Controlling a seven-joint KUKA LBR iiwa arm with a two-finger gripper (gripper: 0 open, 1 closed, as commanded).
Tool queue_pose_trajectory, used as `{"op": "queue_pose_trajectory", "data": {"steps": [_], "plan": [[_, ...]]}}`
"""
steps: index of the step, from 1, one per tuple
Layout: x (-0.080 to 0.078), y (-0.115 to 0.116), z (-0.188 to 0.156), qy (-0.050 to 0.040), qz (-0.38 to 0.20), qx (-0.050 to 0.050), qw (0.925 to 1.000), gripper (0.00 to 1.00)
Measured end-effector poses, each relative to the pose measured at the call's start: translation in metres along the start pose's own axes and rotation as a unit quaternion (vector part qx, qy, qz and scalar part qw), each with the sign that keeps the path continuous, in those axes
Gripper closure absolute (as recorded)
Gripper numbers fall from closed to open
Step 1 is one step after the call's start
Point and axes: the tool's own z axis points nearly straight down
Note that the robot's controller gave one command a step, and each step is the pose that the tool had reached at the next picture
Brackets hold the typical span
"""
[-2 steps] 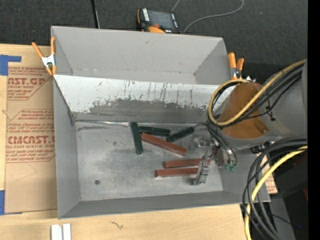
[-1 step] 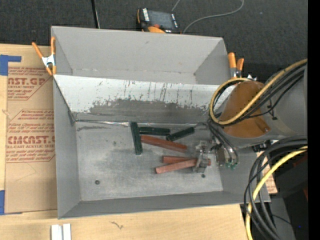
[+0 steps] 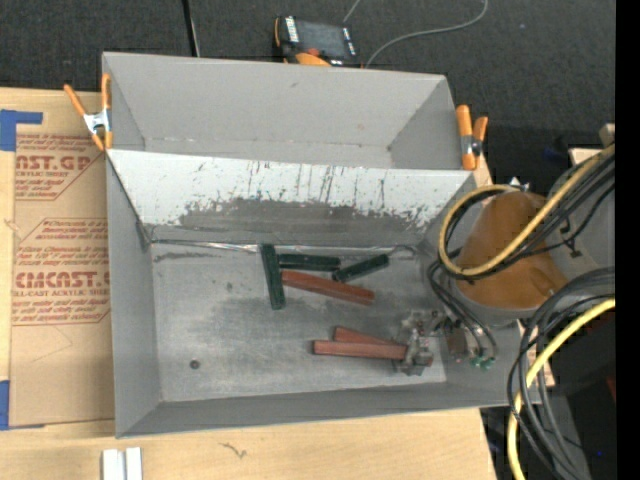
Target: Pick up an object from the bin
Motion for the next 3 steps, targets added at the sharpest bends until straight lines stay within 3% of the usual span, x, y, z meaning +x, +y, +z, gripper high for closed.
{"op": "queue_pose_trajectory", "data": {"steps": [1,2,3], "plan": [[-0.006,0.003,-0.006,-0.0018,0.082,-0.001,0.9966,1.0],[-0.032,0.06,0.007,-0.0027,0.092,-0.002,0.9957,1.0],[-0.056,-0.022,0.006,-0.0036,0.073,0.002,0.9973,1.0]]}}
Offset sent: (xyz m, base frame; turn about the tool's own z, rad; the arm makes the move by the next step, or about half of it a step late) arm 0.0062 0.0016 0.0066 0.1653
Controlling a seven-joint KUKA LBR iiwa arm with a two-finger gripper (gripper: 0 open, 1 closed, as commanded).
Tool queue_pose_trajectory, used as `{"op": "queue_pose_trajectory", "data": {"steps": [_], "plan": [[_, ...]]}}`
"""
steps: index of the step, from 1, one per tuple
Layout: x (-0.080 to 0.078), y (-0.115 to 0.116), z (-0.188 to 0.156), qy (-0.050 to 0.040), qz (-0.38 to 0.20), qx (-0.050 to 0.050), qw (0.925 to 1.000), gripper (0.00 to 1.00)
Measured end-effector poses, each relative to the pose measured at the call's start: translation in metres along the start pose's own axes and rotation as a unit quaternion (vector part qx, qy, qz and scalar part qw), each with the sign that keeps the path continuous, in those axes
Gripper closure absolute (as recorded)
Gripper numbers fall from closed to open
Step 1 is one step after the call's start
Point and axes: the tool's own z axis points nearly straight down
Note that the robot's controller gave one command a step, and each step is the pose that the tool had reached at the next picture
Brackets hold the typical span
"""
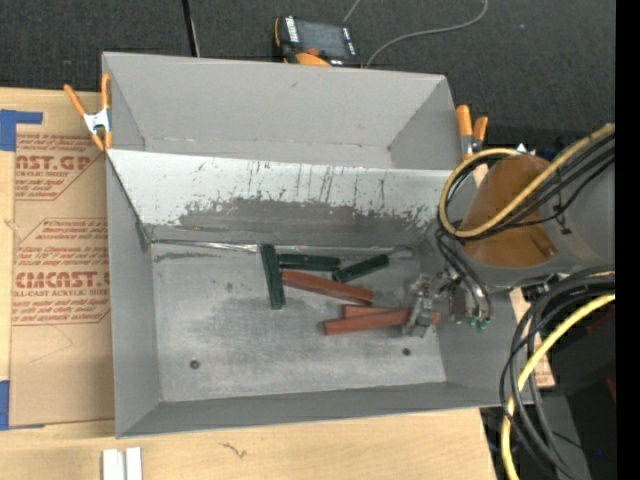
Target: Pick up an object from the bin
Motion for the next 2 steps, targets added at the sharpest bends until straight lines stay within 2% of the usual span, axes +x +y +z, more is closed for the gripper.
{"op": "queue_pose_trajectory", "data": {"steps": [1,2], "plan": [[0.0013,0.0047,0.0002,0.0013,-0.003,-0.002,1.0,0.0],[0.0013,0.0048,0.0003,0.0014,-0.003,-0.001,1.0,1.0]]}}
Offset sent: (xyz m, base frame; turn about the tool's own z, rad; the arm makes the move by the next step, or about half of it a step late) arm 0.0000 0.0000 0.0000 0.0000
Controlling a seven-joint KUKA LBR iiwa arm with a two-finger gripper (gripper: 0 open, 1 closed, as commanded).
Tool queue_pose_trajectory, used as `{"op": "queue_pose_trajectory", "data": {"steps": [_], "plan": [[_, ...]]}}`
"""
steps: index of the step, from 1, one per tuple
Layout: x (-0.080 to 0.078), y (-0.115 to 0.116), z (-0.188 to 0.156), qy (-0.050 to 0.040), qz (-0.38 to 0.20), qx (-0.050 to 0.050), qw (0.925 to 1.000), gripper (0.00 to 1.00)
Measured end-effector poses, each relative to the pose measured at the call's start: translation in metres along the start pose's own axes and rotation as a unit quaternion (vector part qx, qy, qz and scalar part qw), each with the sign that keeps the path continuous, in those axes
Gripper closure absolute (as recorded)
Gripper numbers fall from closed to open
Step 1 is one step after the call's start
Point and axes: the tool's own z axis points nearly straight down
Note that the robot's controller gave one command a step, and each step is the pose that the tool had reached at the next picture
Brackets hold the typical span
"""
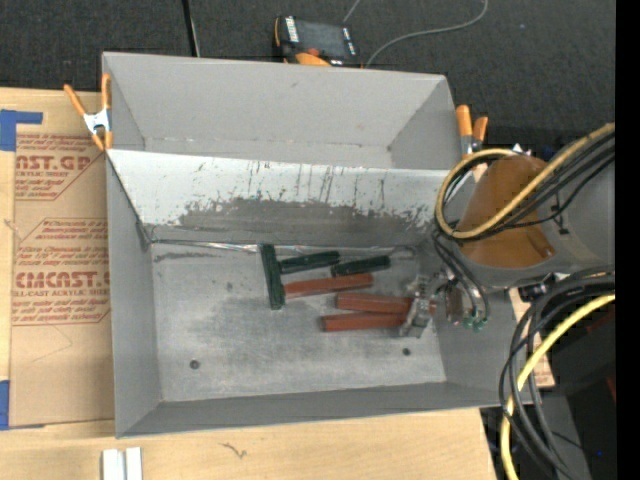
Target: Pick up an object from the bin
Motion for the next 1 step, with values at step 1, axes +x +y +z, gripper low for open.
{"op": "queue_pose_trajectory", "data": {"steps": [1], "plan": [[0.0487,-0.0355,-0.0842,-0.0009,0.019,0.0,0.9998,1.0]]}}
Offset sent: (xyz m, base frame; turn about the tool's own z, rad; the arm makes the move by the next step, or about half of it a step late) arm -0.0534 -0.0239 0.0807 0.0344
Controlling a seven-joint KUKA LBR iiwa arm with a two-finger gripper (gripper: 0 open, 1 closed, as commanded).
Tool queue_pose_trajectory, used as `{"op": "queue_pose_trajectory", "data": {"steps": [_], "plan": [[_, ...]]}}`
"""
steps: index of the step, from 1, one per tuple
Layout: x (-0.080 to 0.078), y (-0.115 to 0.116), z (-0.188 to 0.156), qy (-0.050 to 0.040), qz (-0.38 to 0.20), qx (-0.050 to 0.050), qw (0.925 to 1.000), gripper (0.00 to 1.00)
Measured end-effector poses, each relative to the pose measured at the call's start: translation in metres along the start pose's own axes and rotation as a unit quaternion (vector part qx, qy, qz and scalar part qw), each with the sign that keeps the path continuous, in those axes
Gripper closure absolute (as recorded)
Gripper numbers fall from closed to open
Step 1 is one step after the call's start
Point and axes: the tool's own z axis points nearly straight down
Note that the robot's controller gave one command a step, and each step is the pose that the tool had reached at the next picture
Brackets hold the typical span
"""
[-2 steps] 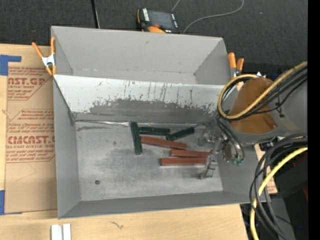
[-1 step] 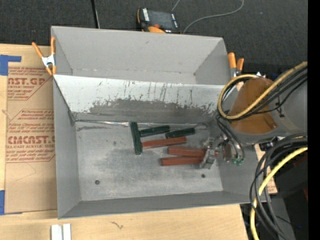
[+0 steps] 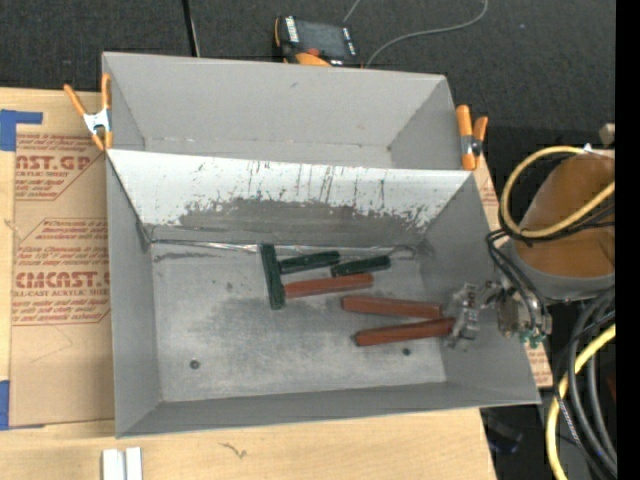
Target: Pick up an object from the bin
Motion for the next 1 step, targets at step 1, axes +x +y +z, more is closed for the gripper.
{"op": "queue_pose_trajectory", "data": {"steps": [1], "plan": [[-0.0107,0.0007,-0.028,-0.0011,-0.008,0.0,1.0,1.0]]}}
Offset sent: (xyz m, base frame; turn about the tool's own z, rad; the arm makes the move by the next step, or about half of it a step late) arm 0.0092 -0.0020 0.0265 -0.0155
